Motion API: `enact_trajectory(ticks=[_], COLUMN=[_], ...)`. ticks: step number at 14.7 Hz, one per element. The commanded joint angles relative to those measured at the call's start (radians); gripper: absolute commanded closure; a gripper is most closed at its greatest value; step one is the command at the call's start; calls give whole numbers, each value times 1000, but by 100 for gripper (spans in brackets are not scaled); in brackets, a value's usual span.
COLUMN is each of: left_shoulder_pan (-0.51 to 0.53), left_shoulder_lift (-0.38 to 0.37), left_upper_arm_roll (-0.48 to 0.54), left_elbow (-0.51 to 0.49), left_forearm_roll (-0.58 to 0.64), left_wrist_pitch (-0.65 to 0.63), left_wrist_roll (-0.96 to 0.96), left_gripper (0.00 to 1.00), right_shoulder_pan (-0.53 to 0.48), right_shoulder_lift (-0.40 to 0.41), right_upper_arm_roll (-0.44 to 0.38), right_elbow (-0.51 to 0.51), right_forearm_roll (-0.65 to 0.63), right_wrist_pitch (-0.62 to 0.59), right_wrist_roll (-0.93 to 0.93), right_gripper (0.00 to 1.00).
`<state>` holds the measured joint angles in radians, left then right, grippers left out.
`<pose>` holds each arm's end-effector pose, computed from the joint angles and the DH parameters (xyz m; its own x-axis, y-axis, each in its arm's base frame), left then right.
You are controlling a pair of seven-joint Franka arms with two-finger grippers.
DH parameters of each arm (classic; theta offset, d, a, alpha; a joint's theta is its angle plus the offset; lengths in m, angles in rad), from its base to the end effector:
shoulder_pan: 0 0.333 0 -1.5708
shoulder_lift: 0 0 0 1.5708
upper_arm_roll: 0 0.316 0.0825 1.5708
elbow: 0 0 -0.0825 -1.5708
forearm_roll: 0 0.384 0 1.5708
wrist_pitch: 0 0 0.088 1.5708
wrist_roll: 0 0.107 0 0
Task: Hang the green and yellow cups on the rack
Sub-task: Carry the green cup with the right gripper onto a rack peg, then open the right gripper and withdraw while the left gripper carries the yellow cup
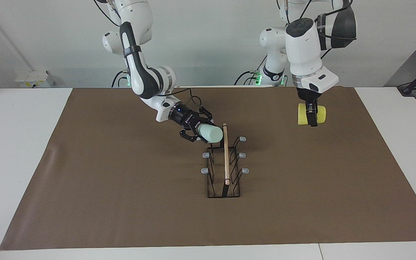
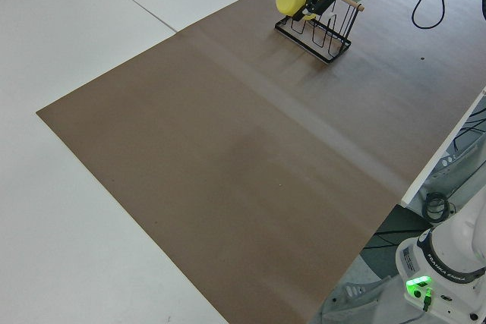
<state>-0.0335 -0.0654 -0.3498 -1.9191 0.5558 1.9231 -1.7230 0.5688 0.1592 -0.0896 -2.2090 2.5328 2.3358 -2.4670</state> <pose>0.5246 -0.1761 0.5338 0.3181 0.7946 0.5172 0.9027 -0.4206 0.0910 0.4964 0.2690 0.3259 0.2462 -0.0853 0.9655 0.7495 -0.6148 -0.2454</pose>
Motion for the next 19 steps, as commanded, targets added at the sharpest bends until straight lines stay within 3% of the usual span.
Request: enact_trajectory(ticks=[1,8,9,10,17,19], left_shoulder_pan=[7,4,4,3,-8,-8], left_shoulder_lift=[28,116,119,122,150,162], left_upper_arm_roll=[-61,-162,-176,-181,-247,-270], left_elbow=[6,51,55,63,86,86], left_forearm_roll=[58,176,176,176,187,190], left_wrist_pitch=[-50,-119,-125,-130,-164,-170], left_wrist_roll=[-65,-205,-214,-233,-279,-302], left_gripper=[84,84,84,84,84,84], right_shoulder_pan=[2,2,2,0,-6,-12], right_shoulder_lift=[11,29,31,31,17,-7], right_upper_arm_roll=[2,2,2,2,1,-4], right_elbow=[-3,-5,-3,-5,-1,3], right_forearm_roll=[70,73,73,73,72,47], right_wrist_pitch=[-9,-9,-3,-1,2,72], right_wrist_roll=[-50,-53,-53,-53,-52,-53], right_gripper=[100,100,64,1,0,0])
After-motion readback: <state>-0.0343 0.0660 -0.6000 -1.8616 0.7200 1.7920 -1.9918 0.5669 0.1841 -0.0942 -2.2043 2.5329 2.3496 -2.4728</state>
